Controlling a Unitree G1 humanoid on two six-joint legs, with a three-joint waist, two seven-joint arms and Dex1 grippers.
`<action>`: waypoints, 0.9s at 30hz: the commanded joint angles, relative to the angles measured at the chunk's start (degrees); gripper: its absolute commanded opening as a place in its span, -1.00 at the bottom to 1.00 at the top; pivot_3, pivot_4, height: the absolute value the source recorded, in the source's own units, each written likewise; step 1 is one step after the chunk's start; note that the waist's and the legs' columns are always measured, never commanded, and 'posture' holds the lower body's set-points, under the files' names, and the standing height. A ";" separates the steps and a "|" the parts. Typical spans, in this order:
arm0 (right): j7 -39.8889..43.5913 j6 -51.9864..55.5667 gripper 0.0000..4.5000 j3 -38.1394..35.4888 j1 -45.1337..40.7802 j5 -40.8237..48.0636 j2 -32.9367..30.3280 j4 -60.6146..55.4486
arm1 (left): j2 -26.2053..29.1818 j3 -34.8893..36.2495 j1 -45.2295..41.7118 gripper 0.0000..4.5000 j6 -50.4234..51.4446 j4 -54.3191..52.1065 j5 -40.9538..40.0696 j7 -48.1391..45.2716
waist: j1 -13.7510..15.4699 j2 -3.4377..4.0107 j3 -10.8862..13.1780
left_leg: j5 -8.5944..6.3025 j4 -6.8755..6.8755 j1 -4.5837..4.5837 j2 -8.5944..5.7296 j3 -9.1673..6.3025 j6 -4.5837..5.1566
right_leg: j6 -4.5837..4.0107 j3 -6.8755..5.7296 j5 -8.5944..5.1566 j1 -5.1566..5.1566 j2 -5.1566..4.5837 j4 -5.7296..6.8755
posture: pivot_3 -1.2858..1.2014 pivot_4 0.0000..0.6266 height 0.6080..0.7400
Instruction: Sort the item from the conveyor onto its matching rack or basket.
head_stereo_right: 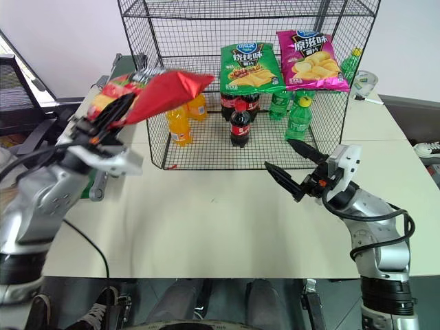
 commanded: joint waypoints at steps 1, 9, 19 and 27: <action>-2.07 -0.41 1.00 -0.59 -1.38 0.68 0.50 -3.45 | -1.79 -2.70 -6.06 -0.98 1.68 6.13 4.48 4.80 | -0.18 -0.02 0.01 | 0.00 0.00 0.00 -0.01 0.02 0.00 | 0.01 0.00 0.00 -0.01 0.00 0.00 | 0.03 -0.52 1.00; -5.87 0.89 1.00 0.23 -3.98 1.76 1.92 -4.80 | -7.85 -8.94 -17.00 -0.98 8.02 23.95 9.79 13.82 | -0.02 -0.04 0.02 | 0.15 0.03 0.00 -0.02 0.02 -0.22 | 0.02 -0.02 0.00 -0.01 0.03 0.06 | 0.03 -0.52 1.00; -9.81 -0.07 1.00 3.77 -5.07 -1.36 5.52 -5.64 | -13.12 -16.14 -37.76 -0.98 9.56 56.87 9.93 27.21 | -0.46 -0.11 0.03 | 0.20 0.26 -0.28 -0.15 -0.05 -0.31 | 0.09 -0.10 -0.02 -0.17 -0.03 0.17 | 0.03 -0.52 1.00; -9.85 0.27 1.00 3.57 -4.38 -1.81 4.61 -6.46 | -15.37 -21.16 -46.31 -0.98 8.27 72.71 9.69 34.45 | -0.46 -0.13 0.03 | 0.21 0.30 -0.33 -0.17 -0.07 -0.30 | 0.11 -0.10 -0.04 -0.23 -0.03 0.26 | 0.03 -0.52 1.00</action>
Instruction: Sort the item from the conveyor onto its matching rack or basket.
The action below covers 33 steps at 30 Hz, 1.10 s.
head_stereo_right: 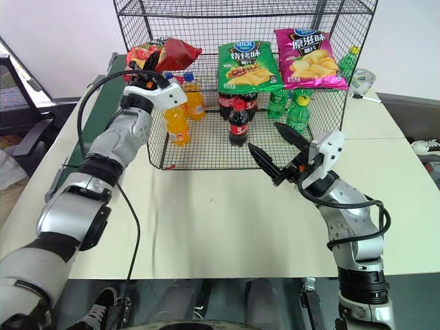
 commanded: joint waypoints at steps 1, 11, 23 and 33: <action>-0.21 -0.43 1.00 -0.76 0.16 0.36 -0.63 -3.16 | -0.20 -1.72 -4.22 -0.98 -1.57 4.53 -0.97 3.44 | 0.03 0.00 0.00 | 0.00 0.00 0.00 0.00 0.00 0.00 | 0.00 0.00 0.00 0.00 0.00 0.01 | 0.03 -0.52 1.00; -0.75 -0.47 1.00 0.57 0.06 -0.50 -0.27 -3.29 | -1.39 -6.23 -11.09 -0.98 -3.10 10.81 -1.15 6.72 | 0.28 -0.07 0.03 | 0.08 0.18 -0.53 -0.14 0.01 -0.09 | 0.02 0.04 -0.01 -0.64 -0.14 0.49 | 0.03 -0.52 1.00; -0.84 -0.33 1.00 0.67 0.84 -0.68 -0.39 -3.82 | 0.02 -12.08 -13.51 -0.98 -1.32 15.10 0.46 9.60 | 0.11 -0.08 0.03 | 0.18 0.17 -0.57 -0.31 0.02 -0.02 | 0.12 0.13 -0.07 -0.79 -0.29 0.75 | 0.03 -0.52 1.00; -1.38 0.41 1.00 0.20 2.09 -0.59 -0.94 -5.42 | -1.15 -5.44 -9.28 -0.98 -4.67 17.29 -10.58 1.22 | -0.32 -0.08 0.01 | 0.19 0.18 -0.57 -0.32 0.02 -0.04 | 0.12 0.14 -0.08 -0.81 -0.30 0.76 | 0.03 -0.52 1.00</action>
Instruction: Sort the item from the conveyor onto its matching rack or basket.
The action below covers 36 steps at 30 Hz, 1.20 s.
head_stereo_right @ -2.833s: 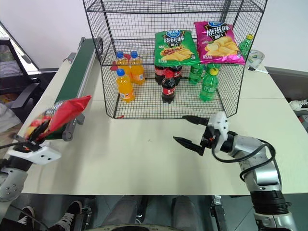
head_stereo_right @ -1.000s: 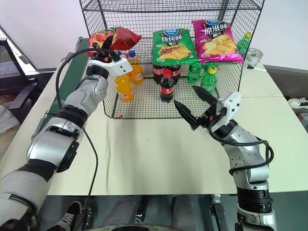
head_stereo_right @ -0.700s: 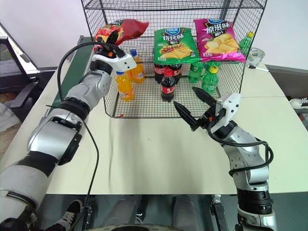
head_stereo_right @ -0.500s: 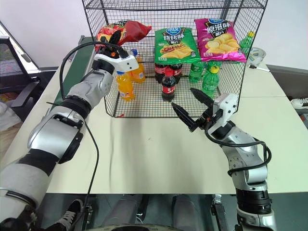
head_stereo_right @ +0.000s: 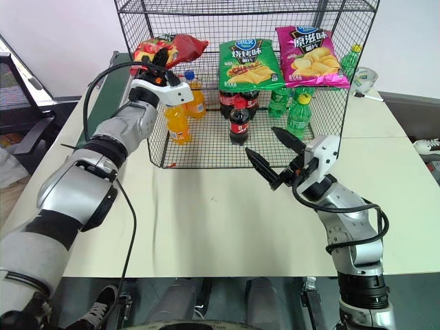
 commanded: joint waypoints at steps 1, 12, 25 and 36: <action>-0.33 -0.10 1.00 -1.03 0.05 0.57 -0.81 -3.14 | -0.15 3.51 1.64 -0.98 -1.73 -0.76 -5.45 -3.49 | -0.29 -0.02 -0.03 | 0.00 0.01 0.01 0.00 0.00 0.00 | 0.00 0.01 0.00 0.01 -0.01 0.00 | 0.03 -0.52 1.00; 0.15 -0.13 1.00 -0.54 -1.28 0.48 -1.22 -1.95 | -0.53 6.72 3.92 0.98 -3.08 -3.30 -11.80 -11.25 | -0.49 -0.11 -0.24 | 0.00 0.17 0.12 -0.02 -0.02 0.02 | 0.00 0.00 0.00 0.20 -0.02 0.09 | 0.03 -0.52 1.00; 1.09 0.10 1.00 0.13 -1.83 0.29 -1.15 -0.99 | 0.26 11.30 14.65 0.98 2.65 -28.01 -18.54 -25.22 | -0.64 -0.12 -0.24 | -0.01 0.38 0.11 -0.03 -0.07 0.05 | 0.00 -0.03 0.00 0.29 -0.02 0.17 | 0.03 -0.52 1.00; 1.56 0.04 1.00 0.62 -2.09 0.26 -0.87 -0.49 | 2.74 14.25 30.16 0.98 11.17 -56.96 -19.92 -34.12 | -0.82 -0.10 -0.25 | -0.01 0.38 0.11 -0.01 -0.09 0.04 | -0.01 0.08 -0.01 0.26 -0.02 0.18 | 0.03 -0.52 1.00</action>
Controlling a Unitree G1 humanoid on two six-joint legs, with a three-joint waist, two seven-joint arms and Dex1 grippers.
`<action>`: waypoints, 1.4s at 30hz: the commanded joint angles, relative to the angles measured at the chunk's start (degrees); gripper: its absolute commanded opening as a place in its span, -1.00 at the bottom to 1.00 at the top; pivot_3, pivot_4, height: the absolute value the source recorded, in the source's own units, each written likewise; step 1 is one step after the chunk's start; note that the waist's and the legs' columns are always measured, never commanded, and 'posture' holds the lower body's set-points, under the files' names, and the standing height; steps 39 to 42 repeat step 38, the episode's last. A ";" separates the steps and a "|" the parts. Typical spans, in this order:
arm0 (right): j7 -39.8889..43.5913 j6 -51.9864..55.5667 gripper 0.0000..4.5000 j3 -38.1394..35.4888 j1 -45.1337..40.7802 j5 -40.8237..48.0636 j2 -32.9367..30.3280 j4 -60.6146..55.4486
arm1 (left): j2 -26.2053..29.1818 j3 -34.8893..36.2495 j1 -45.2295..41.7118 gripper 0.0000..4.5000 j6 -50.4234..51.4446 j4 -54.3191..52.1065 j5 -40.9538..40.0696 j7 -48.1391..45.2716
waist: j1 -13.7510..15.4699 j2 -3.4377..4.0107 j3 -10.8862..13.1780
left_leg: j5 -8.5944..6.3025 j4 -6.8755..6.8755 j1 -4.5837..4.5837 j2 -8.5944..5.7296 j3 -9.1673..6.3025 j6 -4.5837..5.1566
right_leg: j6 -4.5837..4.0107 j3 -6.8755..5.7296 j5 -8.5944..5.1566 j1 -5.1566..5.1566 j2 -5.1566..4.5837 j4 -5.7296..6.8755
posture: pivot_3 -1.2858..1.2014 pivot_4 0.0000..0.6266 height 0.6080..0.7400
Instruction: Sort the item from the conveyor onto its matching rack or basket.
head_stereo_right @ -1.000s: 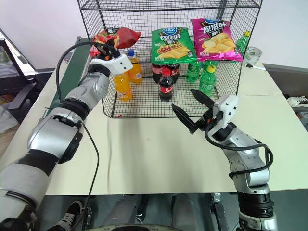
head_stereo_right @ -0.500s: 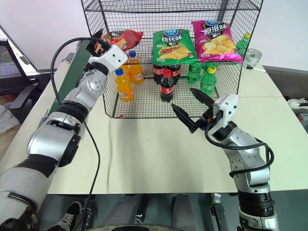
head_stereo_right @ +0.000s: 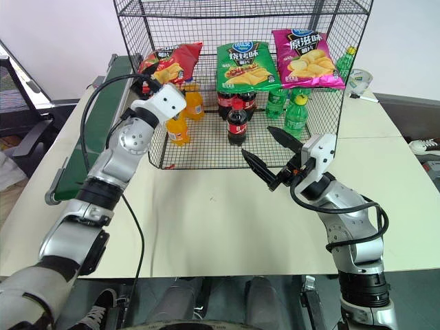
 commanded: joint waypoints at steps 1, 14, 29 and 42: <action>0.29 -0.36 1.00 -0.23 -0.76 0.37 -0.07 -0.75 | 1.30 1.67 3.88 0.98 -0.19 -9.55 -0.81 -1.94 | -0.09 0.00 0.00 | 0.00 0.00 -0.02 0.00 0.00 0.00 | 0.00 0.00 0.00 -0.03 0.00 -0.01 | 0.03 -0.52 1.00; 6.84 -1.02 1.00 -5.53 0.74 1.35 -7.44 1.78 | 4.07 18.57 29.23 0.98 11.01 -36.57 -41.48 -25.81 | -0.10 0.04 0.00 | -0.04 -0.04 -0.02 0.09 0.00 0.06 | -0.04 0.06 0.00 -0.03 -0.05 -0.07 | 0.03 -0.52 1.00; 20.09 -5.82 1.00 -15.54 10.63 -0.37 -19.05 9.63 | 17.01 37.06 52.55 0.98 19.26 -40.16 -54.20 -40.29 | 0.26 0.08 0.02 | -0.25 -0.15 0.11 0.12 0.00 0.40 | -0.09 0.05 -0.01 0.15 -0.10 -0.28 | 0.03 -0.52 1.00; 23.29 -10.88 1.00 -18.00 12.71 -3.30 -21.37 16.33 | 21.70 42.35 56.82 0.98 4.95 -21.83 -48.57 -47.95 | 0.15 0.09 0.01 | -0.25 -0.40 0.17 0.17 0.05 0.41 | -0.12 0.05 -0.01 0.11 -0.15 -0.41 | 0.03 -0.52 1.00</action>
